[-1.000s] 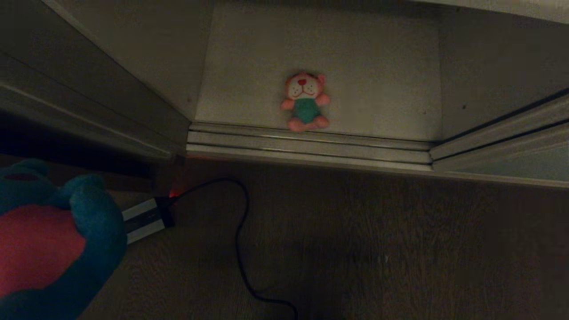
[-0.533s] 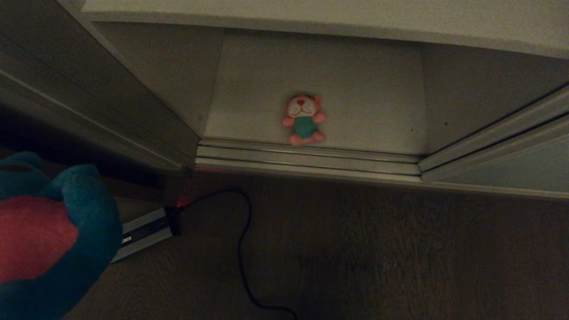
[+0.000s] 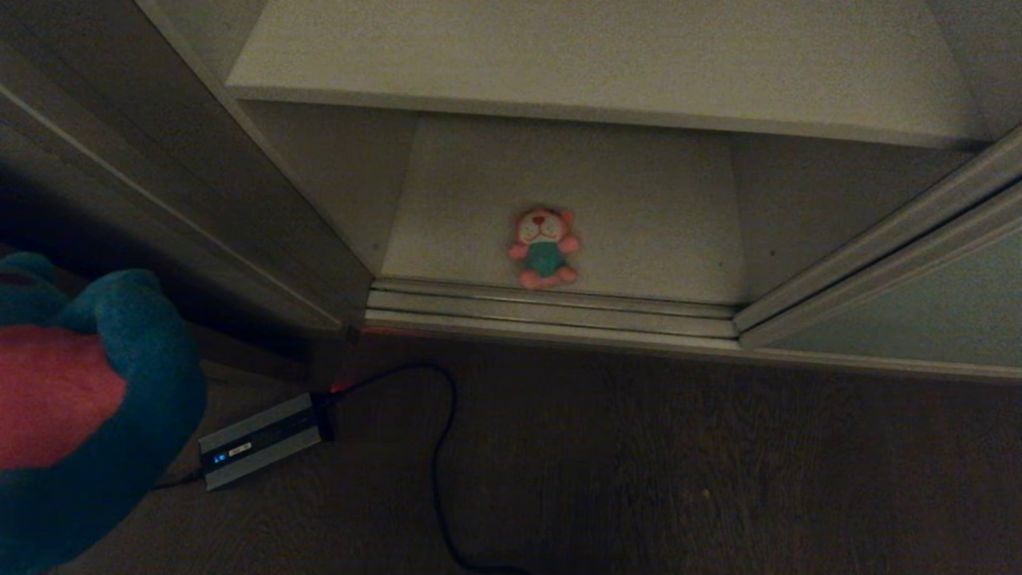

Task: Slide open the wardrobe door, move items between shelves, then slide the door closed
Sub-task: Place the blue doll on the higher shelf

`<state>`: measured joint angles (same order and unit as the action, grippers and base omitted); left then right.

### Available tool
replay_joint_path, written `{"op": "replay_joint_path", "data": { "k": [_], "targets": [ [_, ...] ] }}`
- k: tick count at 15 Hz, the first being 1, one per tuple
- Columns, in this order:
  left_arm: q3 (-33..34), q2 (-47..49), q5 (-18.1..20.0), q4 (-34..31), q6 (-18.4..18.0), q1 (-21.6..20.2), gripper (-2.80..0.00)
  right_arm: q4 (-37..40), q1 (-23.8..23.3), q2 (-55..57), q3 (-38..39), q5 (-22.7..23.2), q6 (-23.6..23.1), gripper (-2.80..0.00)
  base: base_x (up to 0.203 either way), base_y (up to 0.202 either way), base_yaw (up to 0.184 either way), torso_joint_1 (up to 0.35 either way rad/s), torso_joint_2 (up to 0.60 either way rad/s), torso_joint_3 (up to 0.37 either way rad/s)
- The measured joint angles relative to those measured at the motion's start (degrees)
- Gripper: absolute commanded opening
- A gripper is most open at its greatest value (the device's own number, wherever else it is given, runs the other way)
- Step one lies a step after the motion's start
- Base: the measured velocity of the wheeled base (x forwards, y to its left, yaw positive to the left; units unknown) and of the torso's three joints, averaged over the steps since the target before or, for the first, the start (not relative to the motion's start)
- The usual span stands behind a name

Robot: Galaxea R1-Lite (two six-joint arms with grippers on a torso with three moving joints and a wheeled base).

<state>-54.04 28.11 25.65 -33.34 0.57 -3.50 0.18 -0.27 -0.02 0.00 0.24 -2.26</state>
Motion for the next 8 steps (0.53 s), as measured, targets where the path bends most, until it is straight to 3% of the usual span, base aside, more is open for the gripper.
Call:
{"op": "replay_joint_path", "data": {
  "k": [8],
  "targets": [
    [-1.5, 1.5, -0.7, 0.1, 0.1, 0.0, -2.80, 0.0, 0.0, 0.0, 0.0, 0.0, 0.0, -2.80, 0.000, 0.000, 0.000, 0.002, 0.00, 0.202]
  ]
}}
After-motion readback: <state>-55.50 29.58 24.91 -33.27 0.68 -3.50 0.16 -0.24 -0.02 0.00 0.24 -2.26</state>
